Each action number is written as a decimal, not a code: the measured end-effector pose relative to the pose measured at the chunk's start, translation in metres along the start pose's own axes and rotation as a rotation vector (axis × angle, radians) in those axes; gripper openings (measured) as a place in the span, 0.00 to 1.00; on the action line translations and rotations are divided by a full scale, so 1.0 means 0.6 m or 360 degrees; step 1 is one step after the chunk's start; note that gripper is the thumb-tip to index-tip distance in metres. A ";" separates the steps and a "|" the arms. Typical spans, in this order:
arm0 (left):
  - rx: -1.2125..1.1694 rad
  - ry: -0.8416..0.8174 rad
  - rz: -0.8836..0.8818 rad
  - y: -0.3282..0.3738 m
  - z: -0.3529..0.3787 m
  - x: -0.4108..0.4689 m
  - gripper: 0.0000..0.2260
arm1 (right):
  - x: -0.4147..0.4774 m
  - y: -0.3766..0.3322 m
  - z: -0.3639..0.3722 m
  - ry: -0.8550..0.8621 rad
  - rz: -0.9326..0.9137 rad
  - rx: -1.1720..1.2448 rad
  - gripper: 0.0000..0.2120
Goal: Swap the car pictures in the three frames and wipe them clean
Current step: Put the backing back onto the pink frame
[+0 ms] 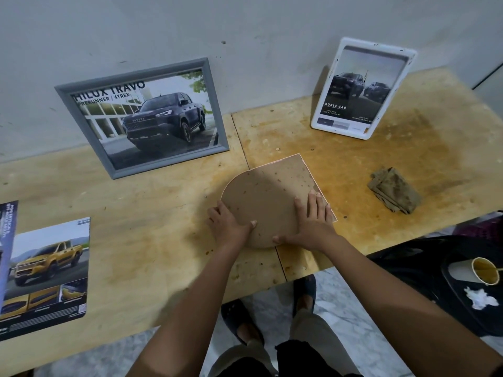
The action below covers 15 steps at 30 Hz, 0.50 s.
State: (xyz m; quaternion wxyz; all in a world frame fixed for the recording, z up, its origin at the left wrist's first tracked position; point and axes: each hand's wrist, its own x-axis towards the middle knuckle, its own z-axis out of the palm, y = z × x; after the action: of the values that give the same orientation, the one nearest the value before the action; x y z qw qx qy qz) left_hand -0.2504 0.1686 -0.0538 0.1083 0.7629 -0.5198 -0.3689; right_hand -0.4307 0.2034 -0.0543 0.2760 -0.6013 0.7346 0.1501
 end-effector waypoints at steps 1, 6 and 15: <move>-0.0013 -0.0002 -0.0002 0.000 0.000 0.000 0.44 | 0.000 -0.002 -0.002 -0.0017 0.0011 0.0007 0.59; 0.0008 -0.0012 -0.0038 0.002 0.000 0.001 0.44 | 0.001 -0.012 -0.007 -0.0103 0.0063 0.0011 0.59; 0.0044 -0.0010 -0.0061 0.007 0.003 0.008 0.43 | 0.010 -0.023 -0.014 -0.0204 0.0139 0.0025 0.59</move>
State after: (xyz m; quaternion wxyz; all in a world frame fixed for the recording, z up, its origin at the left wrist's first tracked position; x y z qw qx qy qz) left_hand -0.2538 0.1630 -0.0550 0.0890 0.7729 -0.5107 -0.3660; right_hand -0.4203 0.1907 -0.0495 0.3204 -0.5558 0.7420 0.1944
